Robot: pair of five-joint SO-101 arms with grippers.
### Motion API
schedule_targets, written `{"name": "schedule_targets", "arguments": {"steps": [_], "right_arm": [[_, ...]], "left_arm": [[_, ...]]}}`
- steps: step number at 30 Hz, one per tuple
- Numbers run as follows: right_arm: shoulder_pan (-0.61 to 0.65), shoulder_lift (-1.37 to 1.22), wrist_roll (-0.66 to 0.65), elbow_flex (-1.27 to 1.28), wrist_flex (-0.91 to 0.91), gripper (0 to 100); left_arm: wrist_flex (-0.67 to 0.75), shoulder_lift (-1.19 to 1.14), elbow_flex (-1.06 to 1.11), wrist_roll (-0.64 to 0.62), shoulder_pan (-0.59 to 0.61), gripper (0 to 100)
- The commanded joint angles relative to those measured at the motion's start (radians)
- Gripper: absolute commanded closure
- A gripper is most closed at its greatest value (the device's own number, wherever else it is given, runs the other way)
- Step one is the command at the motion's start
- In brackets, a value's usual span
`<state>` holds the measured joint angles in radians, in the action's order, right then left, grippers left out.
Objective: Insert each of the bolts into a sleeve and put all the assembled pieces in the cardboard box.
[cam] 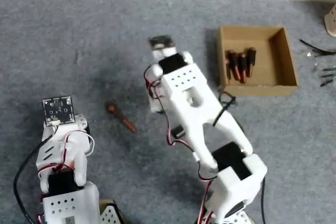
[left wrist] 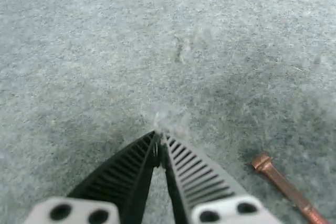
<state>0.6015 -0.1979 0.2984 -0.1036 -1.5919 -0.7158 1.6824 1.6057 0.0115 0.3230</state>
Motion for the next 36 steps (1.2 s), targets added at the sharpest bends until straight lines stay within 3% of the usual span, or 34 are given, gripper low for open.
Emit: {"name": "schedule_targets", "arguments": {"steps": [1,13,21,36], "right_arm": [[-0.016,0.028,0.106,0.021,-0.136,80.0],[-0.074,-0.101,0.110,0.209,0.044,80.0],[-0.073,-0.110,0.112,0.217,0.154,86.1],[-0.077,-0.332,0.112,0.208,0.237,88.6]], "left_arm": [[0.023,0.013,-0.007,-0.006,0.004,99],[0.023,0.013,-0.005,-0.006,0.004,99],[0.023,0.013,-0.005,-0.006,0.004,99],[0.023,0.013,-0.005,-0.006,0.004,99]]}}
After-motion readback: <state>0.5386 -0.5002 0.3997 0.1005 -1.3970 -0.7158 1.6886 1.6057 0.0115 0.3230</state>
